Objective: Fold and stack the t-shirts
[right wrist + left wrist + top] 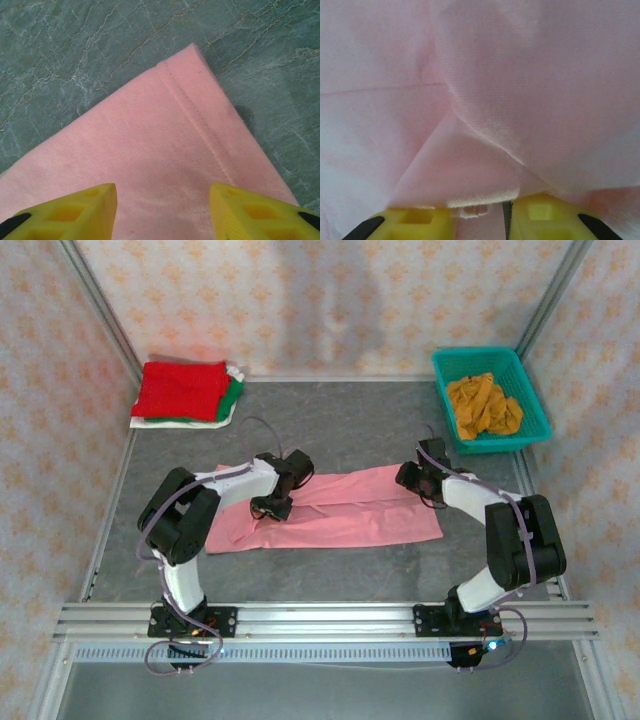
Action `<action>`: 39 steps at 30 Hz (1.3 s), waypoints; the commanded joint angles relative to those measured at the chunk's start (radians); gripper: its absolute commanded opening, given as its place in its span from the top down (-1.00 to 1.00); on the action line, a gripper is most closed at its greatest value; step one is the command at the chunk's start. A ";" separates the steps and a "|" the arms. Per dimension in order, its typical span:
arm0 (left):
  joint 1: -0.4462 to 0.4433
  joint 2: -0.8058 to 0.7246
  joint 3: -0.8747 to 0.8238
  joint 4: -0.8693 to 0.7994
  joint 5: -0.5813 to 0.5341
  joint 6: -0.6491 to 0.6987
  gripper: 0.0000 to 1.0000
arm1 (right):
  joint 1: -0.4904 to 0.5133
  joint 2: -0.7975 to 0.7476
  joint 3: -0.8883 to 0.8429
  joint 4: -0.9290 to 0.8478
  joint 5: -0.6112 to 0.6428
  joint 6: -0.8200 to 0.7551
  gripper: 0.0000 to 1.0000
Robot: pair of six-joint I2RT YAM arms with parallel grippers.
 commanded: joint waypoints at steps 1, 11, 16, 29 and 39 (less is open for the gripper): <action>0.014 0.010 -0.015 0.005 -0.028 -0.023 0.41 | -0.005 0.005 0.002 -0.007 0.020 0.006 -0.03; 0.021 -0.006 -0.004 -0.015 -0.035 -0.031 0.69 | -0.004 0.004 -0.001 -0.011 0.021 0.008 -0.03; 0.022 -0.032 0.010 -0.035 -0.039 -0.029 0.65 | -0.005 0.007 0.000 -0.011 0.017 0.010 -0.03; 0.022 -0.050 0.021 -0.049 -0.060 -0.039 0.84 | -0.005 0.015 0.003 -0.015 0.017 0.007 -0.03; 0.022 -0.049 0.029 -0.061 -0.071 -0.042 0.78 | -0.005 0.020 0.008 -0.016 0.015 0.005 -0.03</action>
